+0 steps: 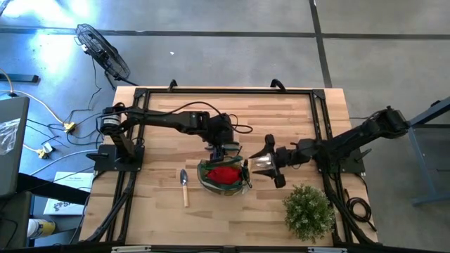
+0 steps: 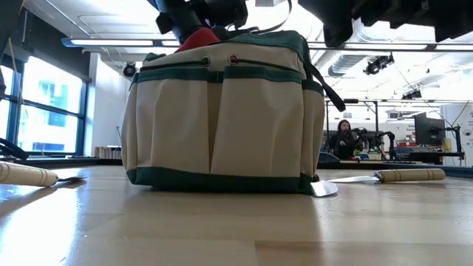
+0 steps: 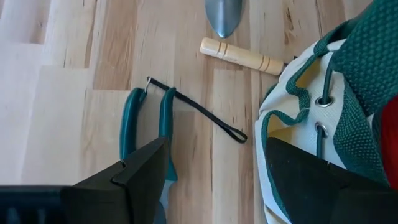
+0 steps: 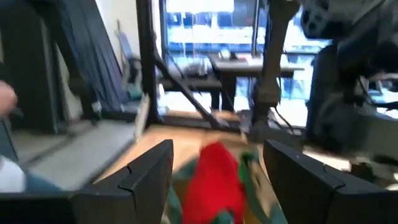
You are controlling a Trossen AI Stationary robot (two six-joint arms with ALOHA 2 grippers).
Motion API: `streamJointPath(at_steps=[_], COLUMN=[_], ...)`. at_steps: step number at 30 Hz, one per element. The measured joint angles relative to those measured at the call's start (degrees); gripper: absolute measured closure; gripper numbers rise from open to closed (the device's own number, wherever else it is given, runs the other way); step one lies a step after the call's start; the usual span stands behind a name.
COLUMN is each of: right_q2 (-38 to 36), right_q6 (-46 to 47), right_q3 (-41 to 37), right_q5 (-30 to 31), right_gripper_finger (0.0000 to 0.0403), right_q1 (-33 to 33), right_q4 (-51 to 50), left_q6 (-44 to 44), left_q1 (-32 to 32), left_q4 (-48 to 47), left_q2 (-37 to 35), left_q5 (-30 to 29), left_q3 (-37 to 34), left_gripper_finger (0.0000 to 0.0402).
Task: Pick & Place Garden tools in Gardening bag
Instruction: Put the green shear scissors into the green gardening bag
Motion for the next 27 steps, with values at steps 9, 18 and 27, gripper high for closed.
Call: streamJointPath(at_steps=[9, 18, 27], right_q2=[-1.3, -20.7, -52.3], right_q6=[-2.0, -2.6, 12.5], right_q3=[0.0, 0.0, 2.0], right_q5=[7.6, 18.6, 14.7], right_gripper_finger=[0.0163, 0.0163, 0.0163], right_q1=[-0.1, -0.1, 0.4], right_q4=[-9.2, -21.1, -45.9], left_q6=[-1.4, -1.9, -5.9], left_q1=[1.0, 2.4, 2.4], left_q4=[-7.2, -10.1, -6.6], left_q2=[0.0, 0.0, 0.0], left_q5=[-4.0, -3.5, -3.5], left_q3=[6.1, 7.2, 7.2], left_gripper_finger=[0.0142, 0.0142, 0.0142])
